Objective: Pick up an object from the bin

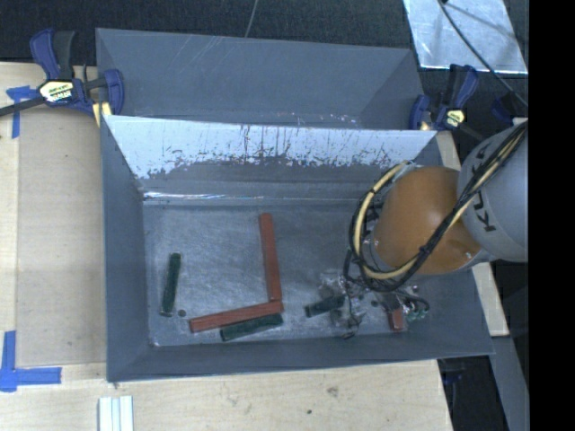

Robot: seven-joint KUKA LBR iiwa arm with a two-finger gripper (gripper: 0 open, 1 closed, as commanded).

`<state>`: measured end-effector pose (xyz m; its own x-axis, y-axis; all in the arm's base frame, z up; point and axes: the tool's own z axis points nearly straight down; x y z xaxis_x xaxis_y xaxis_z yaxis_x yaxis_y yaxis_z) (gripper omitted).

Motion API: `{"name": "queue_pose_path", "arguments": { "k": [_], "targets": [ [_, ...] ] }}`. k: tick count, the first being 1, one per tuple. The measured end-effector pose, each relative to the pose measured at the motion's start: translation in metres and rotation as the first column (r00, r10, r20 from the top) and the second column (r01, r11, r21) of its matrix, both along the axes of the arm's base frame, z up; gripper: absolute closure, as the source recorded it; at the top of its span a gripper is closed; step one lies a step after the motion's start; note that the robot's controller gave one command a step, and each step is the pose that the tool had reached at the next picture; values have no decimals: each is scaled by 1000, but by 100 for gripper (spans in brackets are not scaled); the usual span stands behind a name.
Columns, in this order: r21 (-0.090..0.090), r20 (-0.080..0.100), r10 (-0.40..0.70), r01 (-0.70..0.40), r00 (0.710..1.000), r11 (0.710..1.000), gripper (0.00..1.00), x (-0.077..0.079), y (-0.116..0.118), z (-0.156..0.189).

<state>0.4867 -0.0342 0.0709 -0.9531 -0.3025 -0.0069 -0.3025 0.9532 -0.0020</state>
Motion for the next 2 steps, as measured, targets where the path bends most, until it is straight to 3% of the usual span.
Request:
{"name": "queue_pose_path", "arguments": {
  "k": [1, 2],
  "targets": [
    [0, 0, -1, 1, 1000, 1000, 100, 0, 0, 0],
    [0, 0, -28, 28, 1000, 1000, 100, 6, -5, 176]
  ]
}}
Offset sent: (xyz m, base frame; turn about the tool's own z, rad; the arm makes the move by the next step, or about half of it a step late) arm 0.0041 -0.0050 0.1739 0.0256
